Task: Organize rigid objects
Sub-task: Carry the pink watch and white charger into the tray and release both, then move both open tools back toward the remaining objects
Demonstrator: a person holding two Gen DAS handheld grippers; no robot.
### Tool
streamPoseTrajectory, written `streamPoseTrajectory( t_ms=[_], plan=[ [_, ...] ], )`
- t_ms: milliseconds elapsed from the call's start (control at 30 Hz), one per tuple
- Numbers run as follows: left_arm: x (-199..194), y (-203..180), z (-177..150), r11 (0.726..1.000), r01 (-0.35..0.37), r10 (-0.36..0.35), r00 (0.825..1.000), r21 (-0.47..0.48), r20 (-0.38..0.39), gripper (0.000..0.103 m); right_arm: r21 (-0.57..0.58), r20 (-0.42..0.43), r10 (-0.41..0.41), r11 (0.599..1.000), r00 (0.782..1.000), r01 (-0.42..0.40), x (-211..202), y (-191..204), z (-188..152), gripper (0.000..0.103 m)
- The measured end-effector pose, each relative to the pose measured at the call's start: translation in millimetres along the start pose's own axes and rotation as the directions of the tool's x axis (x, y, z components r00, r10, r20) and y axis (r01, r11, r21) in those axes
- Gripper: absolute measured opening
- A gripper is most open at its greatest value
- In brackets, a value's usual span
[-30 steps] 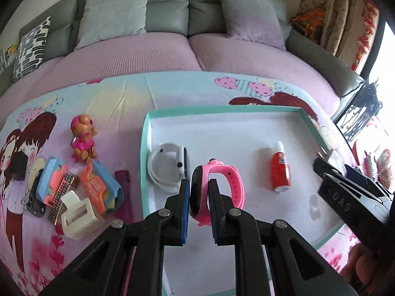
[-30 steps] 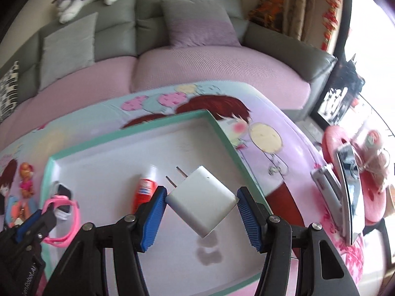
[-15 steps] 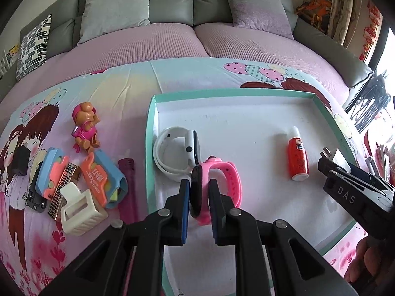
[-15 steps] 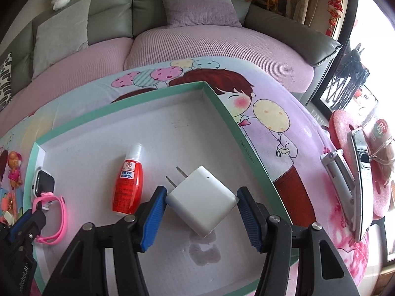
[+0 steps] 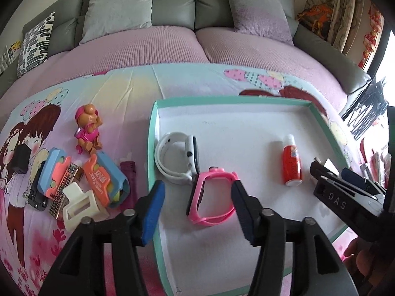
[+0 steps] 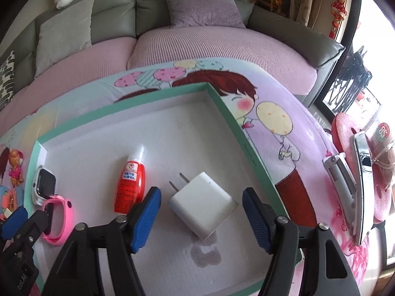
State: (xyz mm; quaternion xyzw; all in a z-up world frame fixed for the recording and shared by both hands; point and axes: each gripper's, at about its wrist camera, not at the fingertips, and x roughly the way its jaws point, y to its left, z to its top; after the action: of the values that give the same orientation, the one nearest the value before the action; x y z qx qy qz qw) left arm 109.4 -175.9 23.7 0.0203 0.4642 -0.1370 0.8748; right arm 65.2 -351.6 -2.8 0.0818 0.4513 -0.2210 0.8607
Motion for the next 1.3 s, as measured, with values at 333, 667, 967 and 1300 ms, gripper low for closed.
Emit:
streamPoseTrajectory(
  t_ms=[333, 667, 967, 1300],
  plan=[
    [-30, 17, 9, 0.998, -0.013, 0.02, 0.992, -0.057, 0.121, 0.061, 0.013, 0.067, 0.077, 0.997, 0.995, -0.078, -14, 3, 5, 0.102],
    [-32, 48, 10, 0.984, -0.096, 0.118, 0.982, -0.151, 0.148, 0.086, -0.037, 0.124, 0.154, 0.988, 0.98, -0.15, -23, 22, 5, 0.103],
    [-41, 85, 10, 0.953, -0.189, 0.229, 0.961, -0.236, 0.155, 0.086, -0.086, 0.12, 0.185, 0.981, 0.975, -0.175, -25, 44, 3, 0.103],
    [-51, 134, 5, 0.917, -0.171, 0.239, 0.959, -0.361, 0.155, 0.097, -0.148, 0.132, 0.301, 0.948, 0.944, -0.282, -38, 84, -2, 0.103]
  ],
)
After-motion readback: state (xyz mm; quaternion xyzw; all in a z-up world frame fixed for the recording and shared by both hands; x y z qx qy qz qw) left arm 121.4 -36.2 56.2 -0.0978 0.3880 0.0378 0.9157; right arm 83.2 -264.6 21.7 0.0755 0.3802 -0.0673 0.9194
